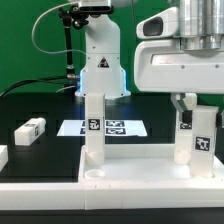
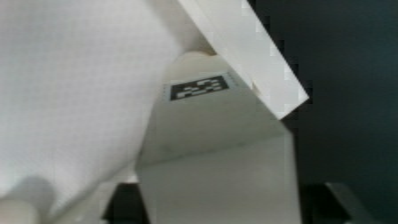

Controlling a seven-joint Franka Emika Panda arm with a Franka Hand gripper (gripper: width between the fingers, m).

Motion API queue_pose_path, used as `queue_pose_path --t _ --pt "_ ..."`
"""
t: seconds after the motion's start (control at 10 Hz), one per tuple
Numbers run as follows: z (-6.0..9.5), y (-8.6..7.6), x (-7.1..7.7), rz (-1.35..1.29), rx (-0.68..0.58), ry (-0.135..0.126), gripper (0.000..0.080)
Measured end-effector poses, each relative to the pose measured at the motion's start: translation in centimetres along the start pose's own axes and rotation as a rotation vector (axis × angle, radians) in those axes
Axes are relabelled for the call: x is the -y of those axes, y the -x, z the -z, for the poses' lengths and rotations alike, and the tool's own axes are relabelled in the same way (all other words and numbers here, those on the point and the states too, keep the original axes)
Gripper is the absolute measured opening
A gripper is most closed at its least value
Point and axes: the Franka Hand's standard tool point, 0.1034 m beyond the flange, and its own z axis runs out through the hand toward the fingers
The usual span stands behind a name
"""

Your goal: Assemble desk

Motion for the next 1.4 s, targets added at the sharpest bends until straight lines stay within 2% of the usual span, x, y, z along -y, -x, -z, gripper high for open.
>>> queue_pose_path --t 0.1,0.3,0.7,0.8,1.1,1.4 --pt "0.0 -0.1 -0.1 -0.081 -0.001 0.001 0.0291" --pt "0.0 -0.1 -0.3 -0.224 0.002 0.005 0.0291" --pt "0.0 -0.1 -0.7 -0.734 0.025 0.008 0.0291" --pt "0.0 0.2 -0.7 -0.861 0.037 0.002 0.0291" --pt "0.0 0.6 -0.6 -1.225 0.051 -0.05 0.0291" --pt "0.0 0.6 -0.8 -1.294 0.044 -0.045 0.0297"
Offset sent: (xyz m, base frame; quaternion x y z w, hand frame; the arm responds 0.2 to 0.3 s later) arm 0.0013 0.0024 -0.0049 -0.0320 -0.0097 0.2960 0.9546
